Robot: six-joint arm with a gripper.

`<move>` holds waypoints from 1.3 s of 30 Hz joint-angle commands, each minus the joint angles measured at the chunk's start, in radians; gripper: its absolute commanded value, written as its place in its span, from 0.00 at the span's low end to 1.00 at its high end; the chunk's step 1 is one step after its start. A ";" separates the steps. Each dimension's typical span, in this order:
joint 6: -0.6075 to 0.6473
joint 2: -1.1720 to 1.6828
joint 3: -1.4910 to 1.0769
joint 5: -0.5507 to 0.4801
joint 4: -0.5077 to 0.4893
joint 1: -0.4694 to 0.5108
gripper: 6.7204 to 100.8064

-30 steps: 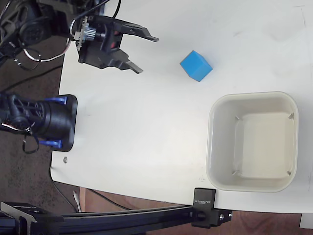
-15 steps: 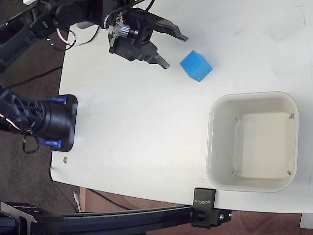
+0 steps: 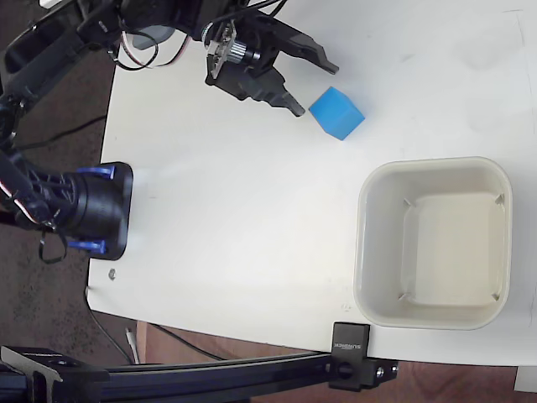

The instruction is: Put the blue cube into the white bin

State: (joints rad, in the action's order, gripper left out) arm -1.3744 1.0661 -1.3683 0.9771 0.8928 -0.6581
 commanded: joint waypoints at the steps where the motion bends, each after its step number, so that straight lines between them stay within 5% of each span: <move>1: 0.008 0.015 0.048 -0.009 -0.031 0.014 0.93; 10: 0.038 -0.005 0.014 -0.054 -0.107 0.052 0.91; 39: 0.031 0.025 -0.048 -0.071 -0.095 0.072 0.85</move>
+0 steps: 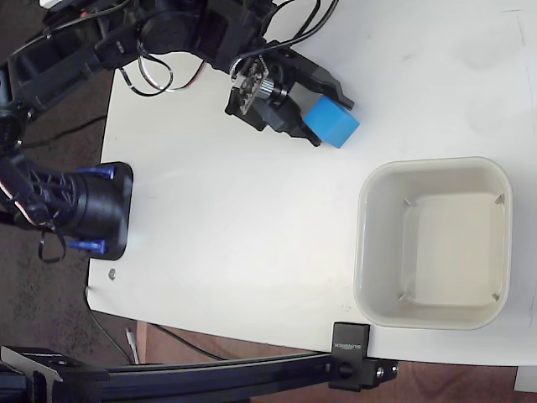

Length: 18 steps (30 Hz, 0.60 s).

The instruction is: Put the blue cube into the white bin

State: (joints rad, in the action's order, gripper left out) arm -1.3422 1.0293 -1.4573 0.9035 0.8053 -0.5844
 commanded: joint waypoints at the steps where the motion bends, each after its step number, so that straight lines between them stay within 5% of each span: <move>1: -0.005 0.060 0.046 0.005 -0.003 -0.005 0.85; 5: -0.017 0.055 0.069 0.012 0.031 -0.015 0.75; 9: -0.021 0.058 0.083 0.006 0.069 -0.017 0.46; 18: 0.012 0.067 0.120 -0.025 0.109 -0.011 0.30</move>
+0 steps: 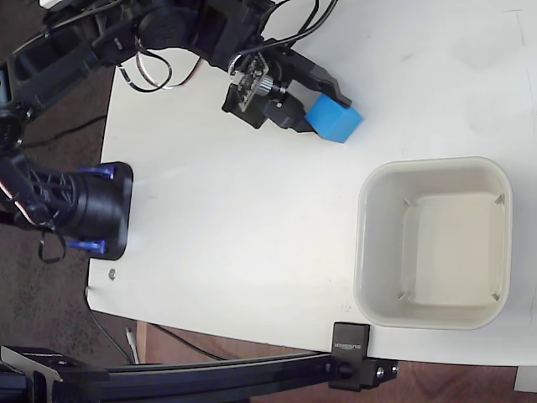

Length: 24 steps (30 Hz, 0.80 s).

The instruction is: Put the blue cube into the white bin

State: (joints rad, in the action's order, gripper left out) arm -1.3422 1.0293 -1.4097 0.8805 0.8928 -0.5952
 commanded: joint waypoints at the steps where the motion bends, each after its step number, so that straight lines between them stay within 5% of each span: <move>1: 0.020 0.072 0.078 -0.008 0.029 0.000 0.29; 13: 0.245 0.255 0.149 -0.078 0.235 0.058 0.29; 24: 0.841 0.446 0.141 -0.465 0.103 0.446 0.29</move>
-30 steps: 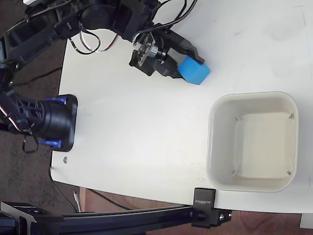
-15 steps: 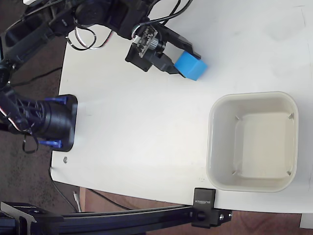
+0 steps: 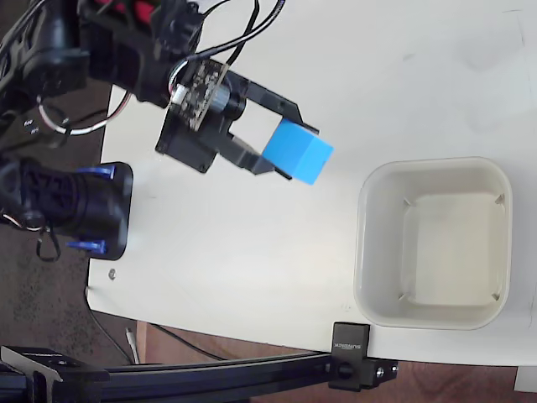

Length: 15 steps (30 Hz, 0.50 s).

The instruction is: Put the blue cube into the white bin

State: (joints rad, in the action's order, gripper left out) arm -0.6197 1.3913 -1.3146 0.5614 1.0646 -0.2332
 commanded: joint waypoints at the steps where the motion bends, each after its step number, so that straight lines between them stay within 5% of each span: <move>1: 0.149 0.084 0.032 -0.179 -0.101 0.114 0.29; 15: 0.367 0.074 -0.259 -0.423 -0.667 0.284 0.29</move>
State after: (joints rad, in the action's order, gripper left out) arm -0.2684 1.4021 -1.5785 0.1703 0.4847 0.0322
